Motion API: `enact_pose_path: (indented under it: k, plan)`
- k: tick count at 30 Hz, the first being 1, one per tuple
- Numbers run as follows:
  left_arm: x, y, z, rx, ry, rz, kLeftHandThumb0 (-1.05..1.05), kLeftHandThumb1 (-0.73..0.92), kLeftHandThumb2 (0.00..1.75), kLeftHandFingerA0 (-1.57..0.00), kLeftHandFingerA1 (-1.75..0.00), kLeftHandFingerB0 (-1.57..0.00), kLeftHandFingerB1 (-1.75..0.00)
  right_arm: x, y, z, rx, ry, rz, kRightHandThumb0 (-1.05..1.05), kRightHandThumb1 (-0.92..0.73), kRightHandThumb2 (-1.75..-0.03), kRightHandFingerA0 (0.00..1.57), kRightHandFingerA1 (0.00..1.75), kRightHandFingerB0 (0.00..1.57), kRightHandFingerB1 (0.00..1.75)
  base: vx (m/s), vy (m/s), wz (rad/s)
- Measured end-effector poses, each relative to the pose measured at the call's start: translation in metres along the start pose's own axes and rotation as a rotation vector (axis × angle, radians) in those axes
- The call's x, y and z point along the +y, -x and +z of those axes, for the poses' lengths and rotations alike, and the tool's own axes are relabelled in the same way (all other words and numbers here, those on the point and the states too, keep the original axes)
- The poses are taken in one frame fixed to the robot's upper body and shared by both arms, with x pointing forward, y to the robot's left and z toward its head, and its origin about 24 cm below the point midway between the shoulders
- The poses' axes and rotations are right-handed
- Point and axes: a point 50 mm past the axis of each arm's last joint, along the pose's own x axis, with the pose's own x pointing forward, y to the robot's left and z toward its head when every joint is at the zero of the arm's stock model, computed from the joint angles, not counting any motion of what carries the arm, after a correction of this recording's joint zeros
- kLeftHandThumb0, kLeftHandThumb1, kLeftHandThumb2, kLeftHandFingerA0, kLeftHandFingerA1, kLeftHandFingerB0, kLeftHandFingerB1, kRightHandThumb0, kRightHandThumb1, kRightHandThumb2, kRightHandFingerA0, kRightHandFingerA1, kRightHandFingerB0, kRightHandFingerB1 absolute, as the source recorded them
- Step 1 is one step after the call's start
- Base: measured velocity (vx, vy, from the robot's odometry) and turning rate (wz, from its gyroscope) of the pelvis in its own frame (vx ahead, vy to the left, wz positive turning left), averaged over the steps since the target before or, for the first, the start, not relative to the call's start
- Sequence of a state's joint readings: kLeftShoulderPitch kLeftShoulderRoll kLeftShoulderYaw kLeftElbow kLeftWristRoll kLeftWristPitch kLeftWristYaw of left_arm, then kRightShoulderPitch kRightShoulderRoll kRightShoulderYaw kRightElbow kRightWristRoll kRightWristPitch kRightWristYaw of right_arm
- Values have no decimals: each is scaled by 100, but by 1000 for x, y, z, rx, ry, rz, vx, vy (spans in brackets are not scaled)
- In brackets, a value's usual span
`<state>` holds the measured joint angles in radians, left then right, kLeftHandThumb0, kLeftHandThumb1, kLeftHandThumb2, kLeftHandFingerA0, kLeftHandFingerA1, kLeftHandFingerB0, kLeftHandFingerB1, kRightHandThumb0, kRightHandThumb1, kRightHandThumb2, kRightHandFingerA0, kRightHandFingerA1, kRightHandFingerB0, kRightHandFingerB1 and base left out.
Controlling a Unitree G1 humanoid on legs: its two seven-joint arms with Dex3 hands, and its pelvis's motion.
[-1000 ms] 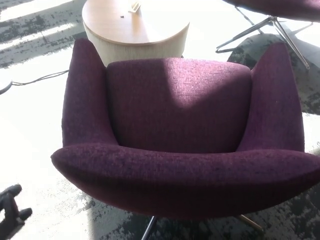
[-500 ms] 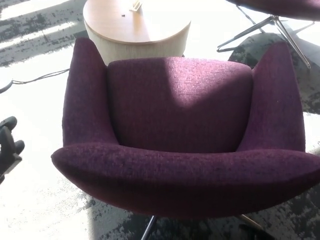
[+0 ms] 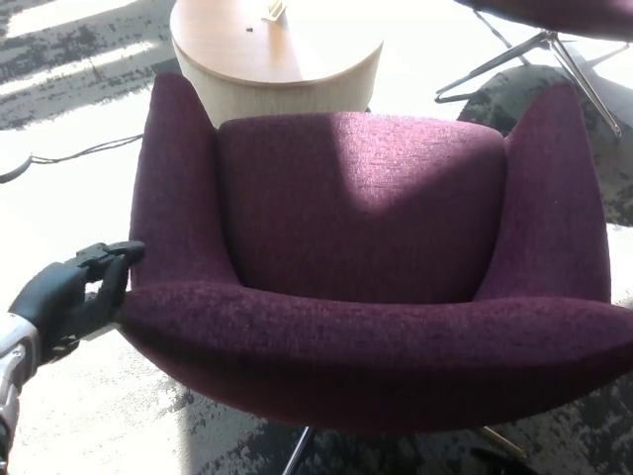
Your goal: The robot stands in front of a sofa and uses its left hand to push the left side of the sofa
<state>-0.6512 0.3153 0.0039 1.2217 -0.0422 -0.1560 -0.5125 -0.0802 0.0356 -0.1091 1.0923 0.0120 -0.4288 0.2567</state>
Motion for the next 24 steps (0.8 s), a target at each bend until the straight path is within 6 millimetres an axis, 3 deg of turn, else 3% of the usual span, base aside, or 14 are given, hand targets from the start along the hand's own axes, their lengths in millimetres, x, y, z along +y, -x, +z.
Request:
enact_pose_path:
  k: [1,2,4,5,6,8,9,11,16,17,19,20,22,24]
  plan:
    - [-2,-1,0,8,-16,-10,-103,90,66,0,-54,-14,-42,0,0,-1,1,1,1,-78,-83,-66,29,30,26,29,0,0,0]
    - [-4,-2,1,12,-28,-17,-105,75,124,0,-37,-4,-36,1,1,-1,2,2,1,-79,-81,-65,29,30,28,30,0,0,0]
    - [-7,-3,1,23,-56,-32,-100,69,120,0,-41,-8,-40,1,1,-1,2,1,-1,-77,-78,-64,29,30,28,30,0,0,0]
    - [-9,-4,1,29,-76,-43,-105,92,71,0,-50,-8,-42,1,1,-2,1,-7,-4,-77,-79,-65,28,30,27,29,0,0,0]
    - [-11,-5,1,33,-91,-52,-99,71,121,0,-39,-2,-34,1,1,-2,-1,-16,-7,-77,-79,-64,31,31,28,30,0,0,0]
    - [-15,-7,1,42,-125,-73,-105,92,75,0,-51,-6,-39,0,1,-2,-3,-24,-10,-76,-81,-64,31,31,29,31,0,0,0]
    - [-18,-8,0,47,-140,-83,-98,71,118,-2,-45,-6,-38,0,1,-2,-4,-25,-10,-75,-81,-64,31,31,29,31,0,0,0]
    - [-24,-10,0,52,-171,-107,-105,76,122,-4,-34,-9,-36,1,1,-2,-5,-26,-10,-77,-80,-65,30,30,28,30,0,0,0]
    - [-45,-15,2,29,-250,-180,-96,68,116,-2,-40,-10,-37,1,1,-1,-9,-32,-11,-77,-82,-65,33,32,30,31,-1,3,6]
    - [-48,-16,2,25,-260,-189,-102,91,70,0,-47,-9,-35,2,1,-1,-9,-30,-11,-77,-82,-65,35,32,31,31,-7,30,7]
    - [-54,-17,4,12,-275,-211,-105,75,117,-3,-31,-14,-37,2,0,0,-12,-26,-11,-76,-82,-65,34,32,30,31,0,0,0]
    - [-58,-18,4,5,-289,-226,-100,91,67,-3,-46,-19,-32,2,0,0,-13,-25,-11,-75,-82,-66,34,31,30,30,0,0,0]
    - [-68,-18,4,-10,-318,-257,-96,69,111,-5,-48,-11,-44,3,0,0,-13,-22,-11,-75,-81,-65,35,32,32,31,-14,26,7]
    - [-76,-19,5,-23,-336,-282,-100,88,67,-7,-43,-12,-33,3,0,0,-13,-22,-12,-79,-70,-103,33,48,23,42,-9,10,4]
